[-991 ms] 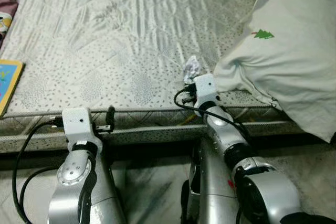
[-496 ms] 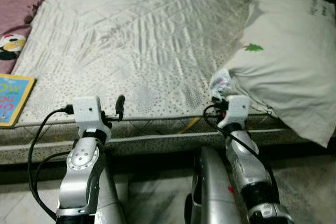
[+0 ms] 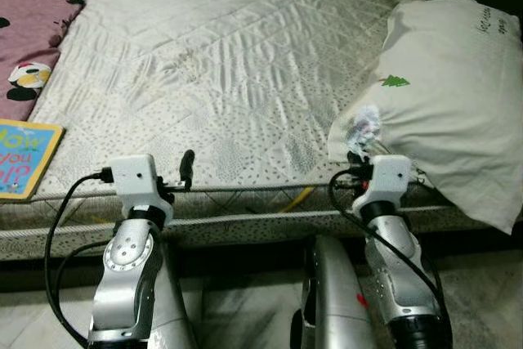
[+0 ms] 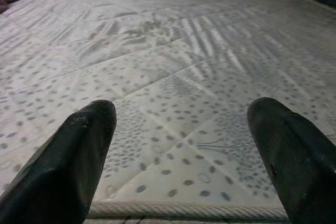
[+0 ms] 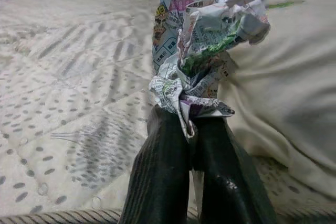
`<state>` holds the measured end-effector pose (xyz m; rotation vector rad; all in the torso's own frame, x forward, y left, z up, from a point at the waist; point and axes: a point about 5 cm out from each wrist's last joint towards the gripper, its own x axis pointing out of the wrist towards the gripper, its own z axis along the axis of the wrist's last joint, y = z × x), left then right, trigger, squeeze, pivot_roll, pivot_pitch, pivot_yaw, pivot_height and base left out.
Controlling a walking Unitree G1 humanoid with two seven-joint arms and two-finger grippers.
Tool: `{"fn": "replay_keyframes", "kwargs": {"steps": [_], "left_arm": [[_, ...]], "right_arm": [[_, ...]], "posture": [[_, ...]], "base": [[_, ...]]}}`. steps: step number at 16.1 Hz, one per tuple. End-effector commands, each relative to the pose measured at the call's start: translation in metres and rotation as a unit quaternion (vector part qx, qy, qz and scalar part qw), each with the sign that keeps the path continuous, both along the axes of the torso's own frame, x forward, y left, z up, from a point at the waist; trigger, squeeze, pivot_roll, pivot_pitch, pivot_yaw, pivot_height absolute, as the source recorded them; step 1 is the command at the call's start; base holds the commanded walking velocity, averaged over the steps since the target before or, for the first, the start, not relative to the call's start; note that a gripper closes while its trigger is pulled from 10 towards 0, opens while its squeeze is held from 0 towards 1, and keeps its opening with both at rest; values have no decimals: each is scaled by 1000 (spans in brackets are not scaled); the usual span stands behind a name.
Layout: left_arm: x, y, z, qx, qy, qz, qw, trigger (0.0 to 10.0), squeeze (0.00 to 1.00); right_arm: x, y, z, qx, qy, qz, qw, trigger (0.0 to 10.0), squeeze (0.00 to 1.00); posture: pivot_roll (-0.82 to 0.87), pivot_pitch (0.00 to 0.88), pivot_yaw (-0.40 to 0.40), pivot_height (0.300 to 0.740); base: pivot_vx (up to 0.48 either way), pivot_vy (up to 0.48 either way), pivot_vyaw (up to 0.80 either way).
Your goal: Clean up the room
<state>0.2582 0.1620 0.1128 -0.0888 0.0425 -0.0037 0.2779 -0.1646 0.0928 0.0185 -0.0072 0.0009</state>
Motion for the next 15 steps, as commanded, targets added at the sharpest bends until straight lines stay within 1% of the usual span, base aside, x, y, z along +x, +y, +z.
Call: {"fn": "replay_keyframes", "kwargs": {"steps": [1,2,3,4,5,8,11,12,13,14,15], "left_arm": [[1,1,-2,2,2,-2,1000,10000,0],[1,1,-1,4,2,-7,1000,10000,0],[1,0,-1,1,-1,-16,1000,10000,0],[3,0,-1,2,-2,-19,1000,10000,0],[3,0,-1,3,-2,-19,1000,10000,0],[4,-2,-3,1,2,-18,1000,10000,0],[3,-2,-4,1,2,-18,1000,10000,0],[7,-4,-2,-1,-2,-15,1000,10000,0],[8,-4,-2,-2,-3,-15,1000,10000,0],[9,-6,-1,-2,-5,-16,1000,10000,0],[9,-5,-1,-2,-5,-16,1000,10000,0]], "right_arm": [[-4,-5,2,-3,0,-10,1000,10000,0],[-6,-4,3,6,-3,-2,1000,10000,0],[-8,2,7,15,-2,29,999,10000,0],[-7,8,13,28,-19,45,998,10000,0],[-6,9,17,35,-19,46,998,10000,0],[1,12,27,48,-24,54,997,10000,0],[2,13,28,54,-20,57,997,10000,0],[3,14,28,59,-18,58,996,10000,0],[3,14,28,60,-18,58,996,10000,0],[4,14,29,61,-18,57,996,10000,0],[4,13,30,62,-18,56,996,10000,0]], "posture": [[3,0,-35,484],[4,0,-35,484],[3,0,-36,484],[-2,0,-36,484],[-4,0,-36,489],[-4,5,-37,524],[-1,1,-39,547],[0,0,-41,566],[0,0,-41,571],[-3,0,-39,589],[-4,0,-37,599]], "base": [[0,0,0],[0,0,0],[0,0,0],[0,0,0],[0,0,0],[0,0,0],[0,0,0],[0,0,0],[0,0,0],[0,0,0],[0,0,0]]}}
